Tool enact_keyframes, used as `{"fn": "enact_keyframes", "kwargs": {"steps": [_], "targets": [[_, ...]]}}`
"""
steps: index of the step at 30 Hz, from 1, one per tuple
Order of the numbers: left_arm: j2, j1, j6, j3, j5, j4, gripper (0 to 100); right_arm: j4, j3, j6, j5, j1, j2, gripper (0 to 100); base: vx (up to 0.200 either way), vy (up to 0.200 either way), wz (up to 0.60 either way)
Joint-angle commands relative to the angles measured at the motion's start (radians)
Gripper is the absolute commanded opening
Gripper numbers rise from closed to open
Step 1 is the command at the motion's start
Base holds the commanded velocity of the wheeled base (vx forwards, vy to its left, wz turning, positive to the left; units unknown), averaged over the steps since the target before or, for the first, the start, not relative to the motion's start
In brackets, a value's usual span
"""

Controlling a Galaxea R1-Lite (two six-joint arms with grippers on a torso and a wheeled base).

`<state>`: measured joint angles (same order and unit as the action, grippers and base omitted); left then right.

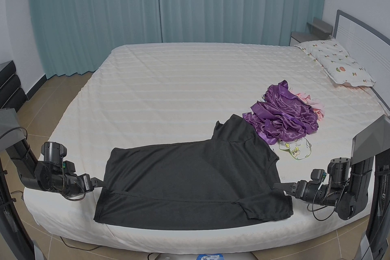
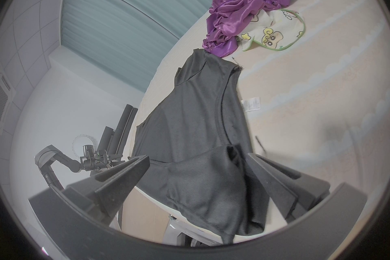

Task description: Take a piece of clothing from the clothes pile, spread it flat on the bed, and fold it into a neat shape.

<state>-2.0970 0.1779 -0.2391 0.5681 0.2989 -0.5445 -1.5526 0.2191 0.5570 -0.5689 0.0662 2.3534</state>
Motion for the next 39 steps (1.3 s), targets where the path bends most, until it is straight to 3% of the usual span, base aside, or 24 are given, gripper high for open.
{"fn": "enact_keyframes", "kwargs": {"steps": [1, 6, 11, 13, 18, 28, 39], "targets": [[-0.003, 0.000, 0.000, 0.001, 0.000, 0.000, 100, -0.018, 0.000, 0.000, 0.000, 0.000, 0.001, 100, 0.000, 0.000, 0.00], [-0.003, 0.000, -0.002, 0.004, 0.005, -0.002, 100, -0.018, 0.002, 0.000, 0.000, 0.000, 0.000, 100, 0.000, 0.000, 0.00], [0.011, -0.026, -0.078, 0.016, 0.006, -0.003, 100, -0.018, 0.011, 0.000, 0.000, 0.000, -0.011, 100, 0.000, 0.000, 0.00], [0.017, -0.081, -0.187, 0.055, -0.024, -0.002, 100, -0.018, 0.012, 0.001, 0.000, 0.000, -0.019, 100, 0.000, 0.000, 0.00], [0.020, -0.110, -0.305, 0.125, -0.049, 0.005, 100, -0.018, 0.012, 0.001, 0.000, -0.002, -0.019, 100, 0.000, 0.000, 0.00], [0.002, -0.136, -0.318, 0.207, -0.060, 0.001, 100, -0.018, 0.012, -0.002, 0.000, 0.000, -0.017, 100, 0.060, 0.000, 0.00], [-0.219, -0.176, -0.315, 0.469, -0.130, 0.008, 100, -0.018, 0.014, -0.003, 0.000, 0.001, -0.013, 100, 0.000, 0.000, 0.00]]}}
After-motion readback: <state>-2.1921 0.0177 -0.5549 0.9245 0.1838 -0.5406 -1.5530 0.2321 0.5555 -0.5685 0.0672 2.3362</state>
